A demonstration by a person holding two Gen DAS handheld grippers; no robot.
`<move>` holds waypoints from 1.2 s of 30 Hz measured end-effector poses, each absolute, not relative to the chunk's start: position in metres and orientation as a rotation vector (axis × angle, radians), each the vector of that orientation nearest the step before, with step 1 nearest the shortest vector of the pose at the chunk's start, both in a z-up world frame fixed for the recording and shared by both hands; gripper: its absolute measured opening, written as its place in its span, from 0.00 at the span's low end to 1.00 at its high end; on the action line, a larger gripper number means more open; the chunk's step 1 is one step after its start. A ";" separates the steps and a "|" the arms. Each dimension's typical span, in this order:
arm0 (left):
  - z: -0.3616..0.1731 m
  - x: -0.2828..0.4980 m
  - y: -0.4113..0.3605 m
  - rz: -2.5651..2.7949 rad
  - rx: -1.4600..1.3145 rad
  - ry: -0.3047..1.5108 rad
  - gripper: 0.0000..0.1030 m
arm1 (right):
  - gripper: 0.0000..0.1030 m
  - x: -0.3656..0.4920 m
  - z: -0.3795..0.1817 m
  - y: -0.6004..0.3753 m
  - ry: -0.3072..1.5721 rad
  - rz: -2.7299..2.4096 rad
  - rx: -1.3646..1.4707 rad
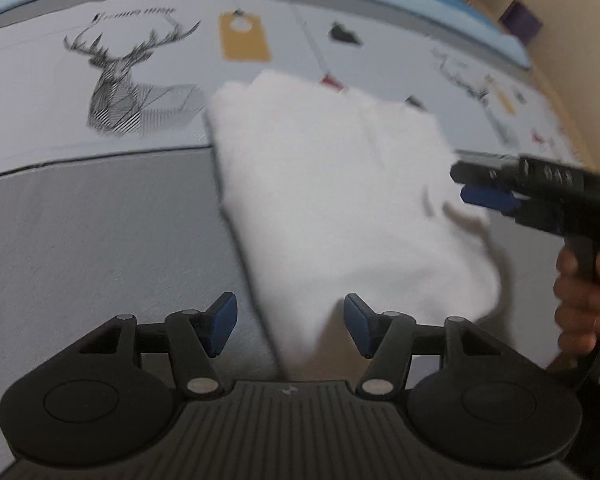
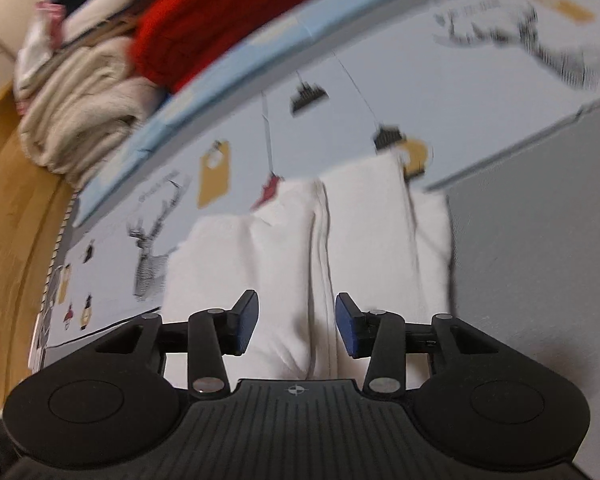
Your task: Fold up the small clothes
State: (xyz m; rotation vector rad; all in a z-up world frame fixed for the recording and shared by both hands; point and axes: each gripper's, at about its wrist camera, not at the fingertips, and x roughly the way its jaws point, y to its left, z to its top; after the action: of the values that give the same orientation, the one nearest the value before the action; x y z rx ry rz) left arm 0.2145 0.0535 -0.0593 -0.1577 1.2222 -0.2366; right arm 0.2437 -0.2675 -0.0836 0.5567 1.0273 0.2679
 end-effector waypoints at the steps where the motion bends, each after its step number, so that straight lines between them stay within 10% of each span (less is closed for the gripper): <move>1: -0.061 0.211 0.058 -0.234 -0.157 1.227 0.63 | 0.43 0.248 -0.091 -0.264 1.046 0.256 0.566; 7: -0.061 0.211 0.068 -0.232 -0.165 1.223 0.63 | 0.42 0.260 -0.110 -0.233 1.090 0.273 0.455; 9: -0.060 0.212 0.067 -0.223 -0.159 1.221 0.64 | 0.13 0.259 -0.108 -0.227 1.070 0.291 0.390; 14: -0.058 0.217 0.064 -0.227 -0.181 1.214 0.64 | 0.08 0.242 -0.068 -0.238 0.895 0.345 0.357; 19: -0.053 0.221 0.052 -0.273 -0.209 1.193 0.66 | 0.08 0.203 -0.013 -0.280 0.670 0.360 0.335; 28: -0.066 0.220 0.015 -0.318 -0.142 1.226 0.66 | 0.13 0.214 -0.049 -0.350 0.878 0.140 0.372; 36: -0.105 0.222 -0.008 -0.322 0.027 1.347 0.66 | 0.39 0.206 -0.088 -0.321 1.193 0.380 0.198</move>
State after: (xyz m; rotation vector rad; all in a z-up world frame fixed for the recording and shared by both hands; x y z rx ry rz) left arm 0.2217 -0.0085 -0.1052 0.0274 1.3466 -0.3219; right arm 0.2055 -0.3206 -0.0883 0.1984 1.1930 0.3802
